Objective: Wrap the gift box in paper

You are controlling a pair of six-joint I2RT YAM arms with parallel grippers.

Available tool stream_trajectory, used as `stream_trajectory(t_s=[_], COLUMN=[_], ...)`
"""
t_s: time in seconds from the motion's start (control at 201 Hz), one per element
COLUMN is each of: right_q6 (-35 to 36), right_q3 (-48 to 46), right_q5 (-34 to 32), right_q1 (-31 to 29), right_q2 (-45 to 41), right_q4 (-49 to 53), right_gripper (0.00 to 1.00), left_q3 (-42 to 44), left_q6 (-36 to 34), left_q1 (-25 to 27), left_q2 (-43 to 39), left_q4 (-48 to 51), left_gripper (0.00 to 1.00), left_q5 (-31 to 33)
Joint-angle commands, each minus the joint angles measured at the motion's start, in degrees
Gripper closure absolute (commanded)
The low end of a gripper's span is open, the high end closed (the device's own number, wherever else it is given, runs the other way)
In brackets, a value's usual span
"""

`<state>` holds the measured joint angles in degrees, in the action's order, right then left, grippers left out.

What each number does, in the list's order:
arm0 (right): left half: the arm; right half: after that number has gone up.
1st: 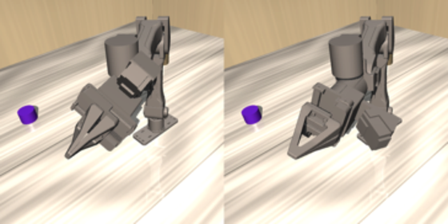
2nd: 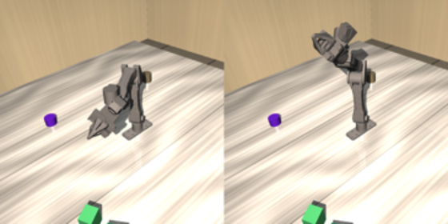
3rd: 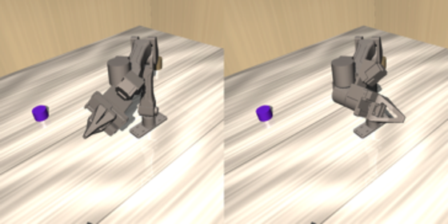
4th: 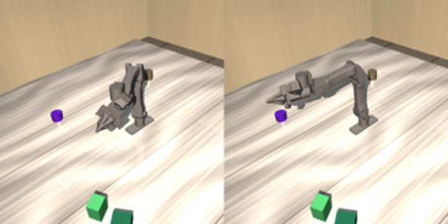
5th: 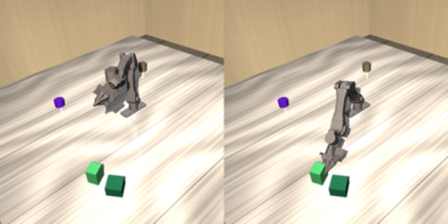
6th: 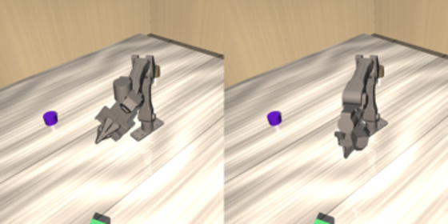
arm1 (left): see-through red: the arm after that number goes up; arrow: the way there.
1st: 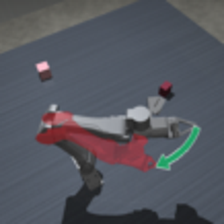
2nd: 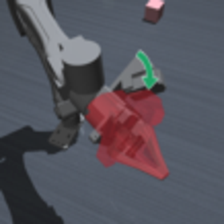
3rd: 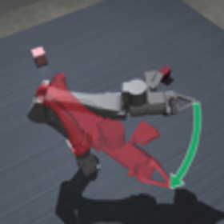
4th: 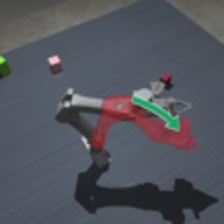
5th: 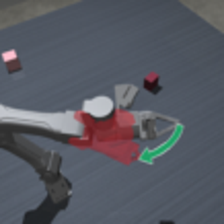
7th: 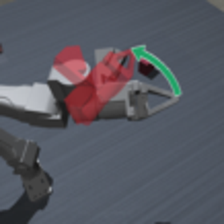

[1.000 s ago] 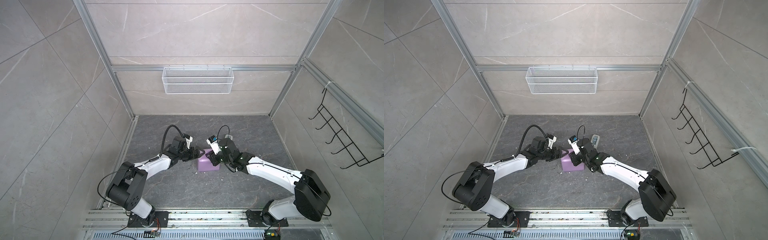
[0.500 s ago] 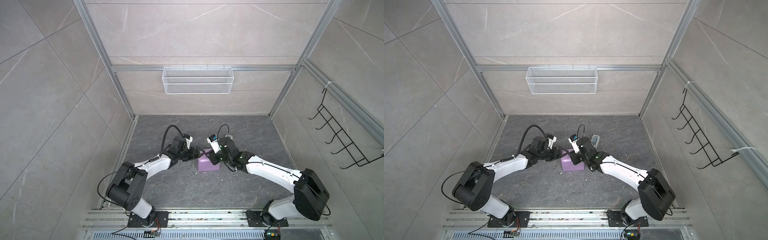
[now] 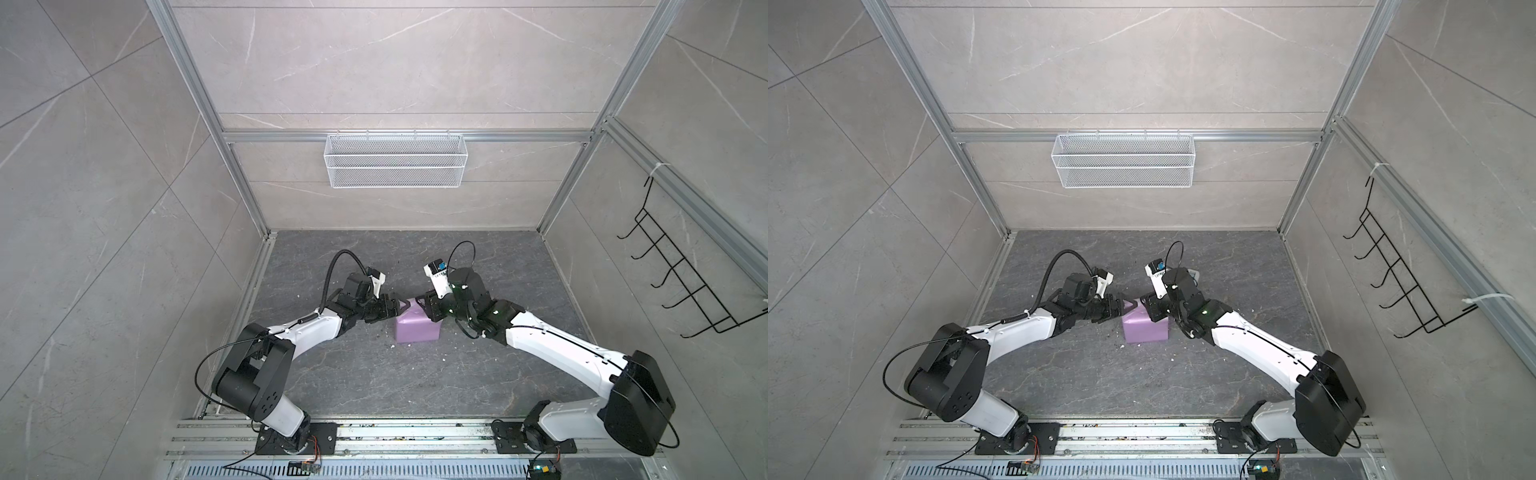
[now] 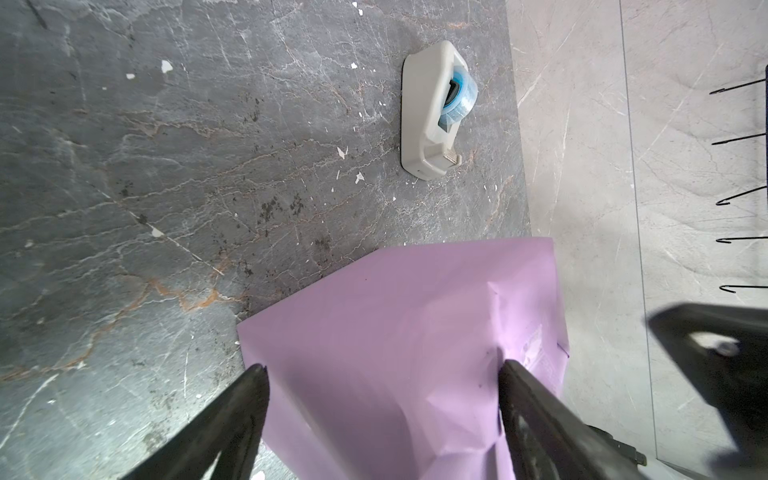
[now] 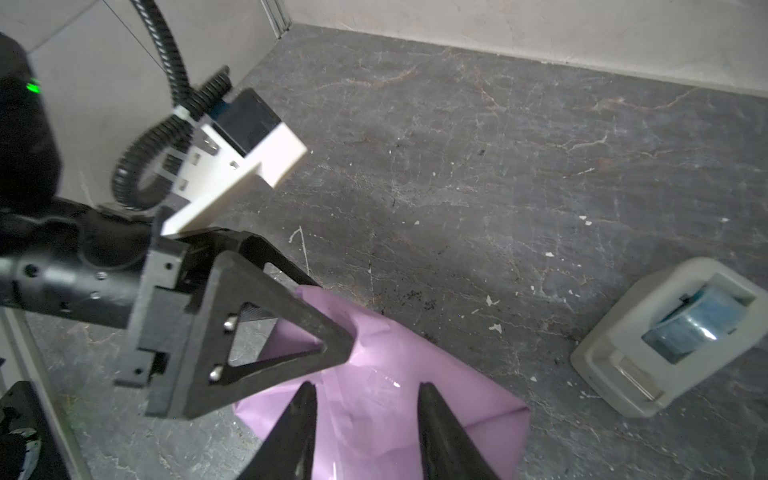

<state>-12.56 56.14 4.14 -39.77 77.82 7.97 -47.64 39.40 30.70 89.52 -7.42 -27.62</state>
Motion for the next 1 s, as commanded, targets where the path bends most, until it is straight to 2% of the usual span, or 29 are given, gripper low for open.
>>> stream_trajectory(t_s=[0.0,0.159,0.334,0.802,0.991], right_q6=[-2.5,-3.7,-4.7,-3.7,-0.9], right_q3=[0.0,1.7,3.8,4.7,5.7], right_q5=[3.5,3.7,3.7,1.0,4.5], right_q1=[-0.1,-0.5,-0.5,-0.4,-0.4], right_q2=[-1.6,1.3,5.3,8.8,7.8], right_q4=[2.0,3.9,5.4,10.4,13.1], right_gripper=[0.62,0.82,0.91,0.95,0.95], left_q3=[1.6,1.6,1.4,1.1,1.1], left_q6=[-2.1,-2.1,-2.1,-2.2,-2.2], left_q1=[0.4,0.5,0.5,0.5,0.5], left_q2=[1.1,1.1,0.9,1.2,1.1], left_q4=[5.3,5.4,5.6,5.6,5.6], left_gripper=[0.13,0.13,0.13,0.13,0.13], left_q5=[0.2,0.3,0.3,0.1,0.1])
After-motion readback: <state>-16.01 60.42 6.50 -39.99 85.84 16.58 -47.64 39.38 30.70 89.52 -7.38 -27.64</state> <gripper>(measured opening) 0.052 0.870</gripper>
